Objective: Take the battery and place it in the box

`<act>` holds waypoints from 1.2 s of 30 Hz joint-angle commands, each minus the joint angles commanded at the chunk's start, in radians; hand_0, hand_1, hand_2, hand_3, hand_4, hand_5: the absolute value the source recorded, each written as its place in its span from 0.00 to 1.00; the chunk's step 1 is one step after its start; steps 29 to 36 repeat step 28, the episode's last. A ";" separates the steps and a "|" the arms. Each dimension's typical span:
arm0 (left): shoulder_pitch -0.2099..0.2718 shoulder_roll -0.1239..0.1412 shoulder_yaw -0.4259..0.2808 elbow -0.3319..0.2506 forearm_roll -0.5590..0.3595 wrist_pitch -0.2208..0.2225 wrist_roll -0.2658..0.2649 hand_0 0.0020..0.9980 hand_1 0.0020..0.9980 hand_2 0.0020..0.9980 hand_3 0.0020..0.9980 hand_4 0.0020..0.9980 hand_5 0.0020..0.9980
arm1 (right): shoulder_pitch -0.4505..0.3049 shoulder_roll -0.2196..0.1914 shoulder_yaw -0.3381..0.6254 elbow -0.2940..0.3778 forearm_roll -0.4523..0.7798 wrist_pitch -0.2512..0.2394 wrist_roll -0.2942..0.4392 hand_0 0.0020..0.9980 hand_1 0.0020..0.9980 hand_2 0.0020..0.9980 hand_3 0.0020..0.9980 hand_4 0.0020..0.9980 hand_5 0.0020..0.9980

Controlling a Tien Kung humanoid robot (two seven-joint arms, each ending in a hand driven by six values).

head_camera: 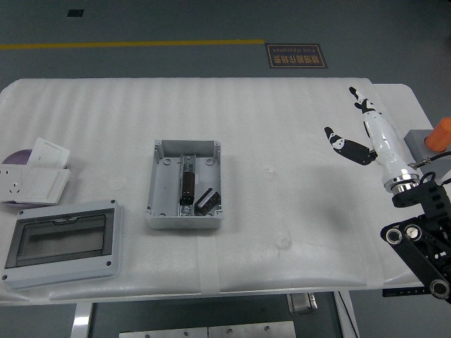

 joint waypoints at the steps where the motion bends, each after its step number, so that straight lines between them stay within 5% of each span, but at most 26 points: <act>1: 0.000 0.001 0.000 0.000 -0.001 0.000 0.000 0.60 0.66 0.55 0.56 0.51 0.49 | -0.003 0.004 0.001 -0.004 0.027 -0.003 0.016 0.90 0.89 0.97 1.00 0.68 0.39; 28: 0.001 0.012 -0.003 0.004 -0.028 0.007 -0.004 0.61 0.67 0.55 0.56 0.55 0.42 | 0.023 0.024 -0.021 -0.042 0.644 -0.014 0.225 0.84 0.84 0.91 1.00 0.66 0.38; 36: 0.001 0.012 -0.003 0.004 -0.028 0.007 -0.004 0.61 0.67 0.55 0.56 0.55 0.42 | 0.023 0.024 -0.021 -0.042 0.644 -0.014 0.225 0.84 0.84 0.91 1.00 0.66 0.38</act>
